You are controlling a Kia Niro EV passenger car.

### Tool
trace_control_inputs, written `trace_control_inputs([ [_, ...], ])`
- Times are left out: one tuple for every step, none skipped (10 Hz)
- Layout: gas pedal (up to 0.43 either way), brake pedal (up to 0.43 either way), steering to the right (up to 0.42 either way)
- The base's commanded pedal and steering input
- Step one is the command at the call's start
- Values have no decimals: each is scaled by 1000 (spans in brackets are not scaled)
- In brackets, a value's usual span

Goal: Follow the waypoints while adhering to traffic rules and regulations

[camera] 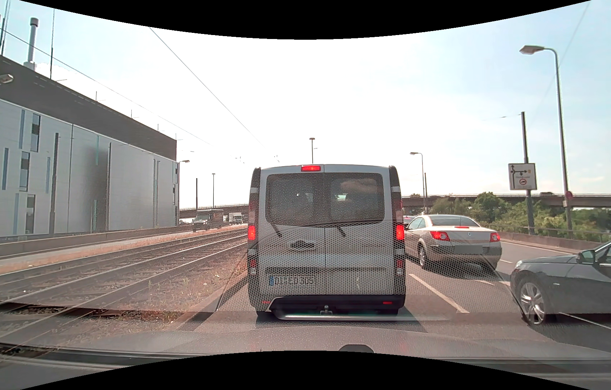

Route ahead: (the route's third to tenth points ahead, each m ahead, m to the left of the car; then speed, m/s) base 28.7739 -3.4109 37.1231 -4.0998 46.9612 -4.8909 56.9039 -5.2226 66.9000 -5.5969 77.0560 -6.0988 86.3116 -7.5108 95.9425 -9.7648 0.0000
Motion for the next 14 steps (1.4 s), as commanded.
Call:
trace_control_inputs([
  [0, 299, -16],
  [0, 299, -15],
  [0, 299, -15],
  [0, 299, -15],
  [0, 299, -15],
  [0, 299, -15],
  [0, 299, -16],
  [0, 299, -16],
  [0, 299, -16],
  [0, 299, -15],
  [0, 299, -15],
  [0, 299, -15],
  [0, 299, -15],
  [0, 293, -15],
])
